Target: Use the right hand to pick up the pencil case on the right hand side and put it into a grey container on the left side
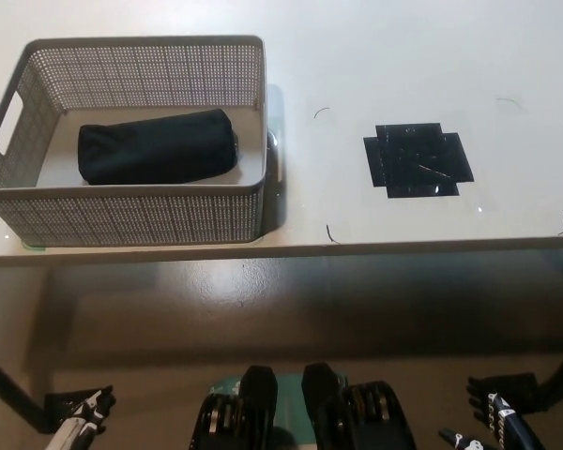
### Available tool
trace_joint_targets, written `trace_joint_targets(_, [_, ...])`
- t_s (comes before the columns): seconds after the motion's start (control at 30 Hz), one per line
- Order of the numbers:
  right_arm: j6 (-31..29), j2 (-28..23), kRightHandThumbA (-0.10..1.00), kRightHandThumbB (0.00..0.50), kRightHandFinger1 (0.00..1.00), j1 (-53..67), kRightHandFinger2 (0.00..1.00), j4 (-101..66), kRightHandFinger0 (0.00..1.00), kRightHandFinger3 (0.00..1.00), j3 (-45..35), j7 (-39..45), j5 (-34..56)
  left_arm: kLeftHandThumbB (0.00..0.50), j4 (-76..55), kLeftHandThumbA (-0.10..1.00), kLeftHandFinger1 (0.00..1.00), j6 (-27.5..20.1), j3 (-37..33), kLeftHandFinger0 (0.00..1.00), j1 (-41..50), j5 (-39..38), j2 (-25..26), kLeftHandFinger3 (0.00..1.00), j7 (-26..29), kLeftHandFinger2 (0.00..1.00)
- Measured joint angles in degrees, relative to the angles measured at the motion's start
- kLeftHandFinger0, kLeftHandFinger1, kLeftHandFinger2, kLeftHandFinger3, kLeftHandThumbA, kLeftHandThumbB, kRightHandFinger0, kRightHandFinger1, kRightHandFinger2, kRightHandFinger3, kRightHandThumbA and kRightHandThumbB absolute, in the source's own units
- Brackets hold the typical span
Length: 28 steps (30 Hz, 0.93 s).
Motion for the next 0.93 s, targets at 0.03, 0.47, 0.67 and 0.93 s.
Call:
trace_joint_targets(0.03, [-0.08, 0.0, 1.0, 0.319, 1.0, 0.0, 1.0, 0.0, 1.0, 1.0, 0.08, -0.04, -0.05, 0.301, 0.0, 1.0, 1.0, 0.0, -0.09, 1.0, 0.0, 0.06, 0.0, 1.0, 0.06, 1.0])
trace_joint_targets(0.47, [-0.44, -0.23, 1.0, 0.263, 1.0, -0.65, 1.0, 0.27, 1.0, 1.0, 1.66, -0.68, -1.55, 0.262, -0.39, 1.0, 1.0, 0.1, -0.78, 1.0, -0.07, 0.2, 0.0, 1.0, 0.4, 1.0])
trace_joint_targets(0.67, [-0.47, -0.52, 1.0, 0.262, 1.0, -0.69, 1.0, 0.27, 1.0, 1.0, 1.98, -0.92, -1.96, 0.267, -0.49, 1.0, 1.0, 0.14, -1.01, 1.0, -0.21, 0.33, 0.0, 1.0, 0.71, 1.0])
trace_joint_targets(0.93, [-0.49, -0.78, 1.0, 0.254, 1.0, -0.87, 1.0, 0.29, 1.0, 1.0, 2.42, -1.02, -2.57, 0.253, -0.49, 1.0, 1.0, 0.34, -1.02, 1.0, -0.23, 0.4, 0.0, 1.0, 0.76, 1.0])
